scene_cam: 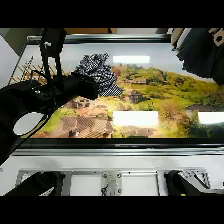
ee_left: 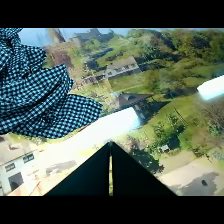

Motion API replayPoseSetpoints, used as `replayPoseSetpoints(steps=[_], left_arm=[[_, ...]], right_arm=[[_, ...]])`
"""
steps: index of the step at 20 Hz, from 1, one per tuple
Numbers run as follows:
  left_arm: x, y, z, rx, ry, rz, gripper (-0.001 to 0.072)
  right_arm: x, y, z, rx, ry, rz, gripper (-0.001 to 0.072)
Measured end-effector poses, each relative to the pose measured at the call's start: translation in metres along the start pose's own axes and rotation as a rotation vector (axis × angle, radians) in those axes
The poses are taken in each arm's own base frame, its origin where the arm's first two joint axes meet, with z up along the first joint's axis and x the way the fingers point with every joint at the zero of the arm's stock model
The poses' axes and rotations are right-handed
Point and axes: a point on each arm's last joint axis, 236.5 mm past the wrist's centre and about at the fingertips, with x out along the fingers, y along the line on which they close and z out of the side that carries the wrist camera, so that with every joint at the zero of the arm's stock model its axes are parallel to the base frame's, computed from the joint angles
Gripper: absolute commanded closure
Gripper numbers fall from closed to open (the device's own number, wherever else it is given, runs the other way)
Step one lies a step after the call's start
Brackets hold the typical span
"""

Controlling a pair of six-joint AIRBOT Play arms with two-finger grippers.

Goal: Fold the clothes and pants, and hang the long-sleeved shirts on hangers.

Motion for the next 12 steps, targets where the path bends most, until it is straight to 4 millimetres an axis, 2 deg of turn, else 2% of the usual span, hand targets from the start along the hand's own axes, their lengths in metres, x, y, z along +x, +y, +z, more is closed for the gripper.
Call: replayPoseSetpoints(steps=[1,2,6,9,12], left_arm=[[0.000,0.000,0.000,0.000,0.000,0.000,0.0694],[0.000,0.000,0.000,0.000,0.000,0.000,0.0694],[0.000,0.000,0.000,0.000,0.001,0.000,0.0694],[0.000,0.000,0.000,0.000,0.001,0.001,0.0694],[0.000,0.000,0.000,0.000,0.000,0.001,0.0694]], right_arm=[[-0.001,-0.002,-0.010,0.005,0.042,-0.009,0.0306],[-0.003,0.001,-0.001,0.009,0.006,0.006,0.0067],[-0.027,0.025,0.037,0.074,-0.128,0.113,0.0058],[-0.063,0.059,0.078,0.215,-0.265,0.292,0.0058],[-0.096,0.103,0.096,0.358,-0.288,0.520,0.0058]])
